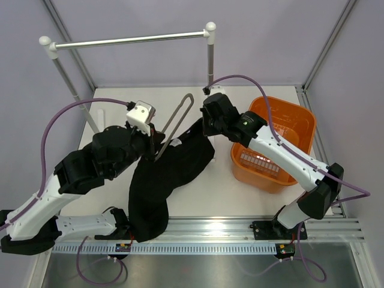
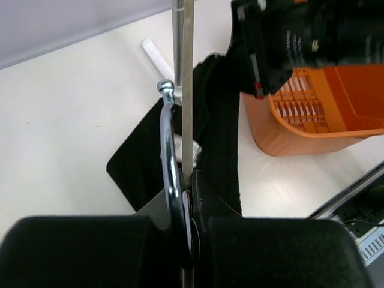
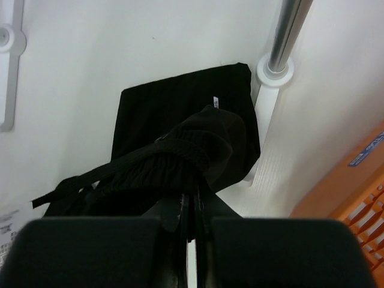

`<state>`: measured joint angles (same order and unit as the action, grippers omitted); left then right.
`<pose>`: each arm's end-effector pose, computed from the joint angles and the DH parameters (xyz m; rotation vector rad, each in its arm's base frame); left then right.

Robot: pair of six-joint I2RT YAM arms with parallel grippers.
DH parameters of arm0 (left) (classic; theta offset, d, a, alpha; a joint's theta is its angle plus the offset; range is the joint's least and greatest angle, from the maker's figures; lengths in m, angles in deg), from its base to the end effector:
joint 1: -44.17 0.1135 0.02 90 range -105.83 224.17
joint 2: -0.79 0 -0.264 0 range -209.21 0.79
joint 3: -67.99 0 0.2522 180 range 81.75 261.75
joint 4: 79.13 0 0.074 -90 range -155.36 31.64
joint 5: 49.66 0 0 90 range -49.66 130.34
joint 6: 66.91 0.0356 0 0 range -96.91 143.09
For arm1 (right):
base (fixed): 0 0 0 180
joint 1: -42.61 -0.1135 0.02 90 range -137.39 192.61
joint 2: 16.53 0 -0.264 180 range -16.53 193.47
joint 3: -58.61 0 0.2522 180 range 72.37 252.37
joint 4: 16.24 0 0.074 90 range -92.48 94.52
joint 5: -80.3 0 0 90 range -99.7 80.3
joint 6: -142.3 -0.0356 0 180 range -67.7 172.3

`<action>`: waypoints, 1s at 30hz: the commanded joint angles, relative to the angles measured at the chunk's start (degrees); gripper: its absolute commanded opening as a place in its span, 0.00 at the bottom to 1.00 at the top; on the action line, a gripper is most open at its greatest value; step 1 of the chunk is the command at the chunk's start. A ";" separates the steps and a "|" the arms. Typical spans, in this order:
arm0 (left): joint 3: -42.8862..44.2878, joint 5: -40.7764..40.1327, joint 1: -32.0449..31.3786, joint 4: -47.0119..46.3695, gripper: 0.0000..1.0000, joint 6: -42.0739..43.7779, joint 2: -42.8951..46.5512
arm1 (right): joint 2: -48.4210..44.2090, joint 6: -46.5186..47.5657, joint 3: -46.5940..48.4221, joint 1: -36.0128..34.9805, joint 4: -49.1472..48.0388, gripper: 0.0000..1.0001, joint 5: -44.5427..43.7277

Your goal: Remove the shorts from the hanger

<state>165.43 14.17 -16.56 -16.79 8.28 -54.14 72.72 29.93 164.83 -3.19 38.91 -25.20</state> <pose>0.0889 -0.1266 0.4640 0.4512 1.8526 -0.4639 0.2459 0.2392 0.3841 -0.3080 2.2108 0.3553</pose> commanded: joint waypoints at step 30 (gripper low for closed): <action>10.10 -15.41 11.59 -16.41 0.00 -0.22 -12.56 | -7.16 -7.07 6.06 -38.13 2.03 0.00 -14.81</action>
<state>171.83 -2.33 -6.86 -27.85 9.27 -67.13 67.50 23.96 169.44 -40.28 42.27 -37.05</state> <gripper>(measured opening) 0.038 0.030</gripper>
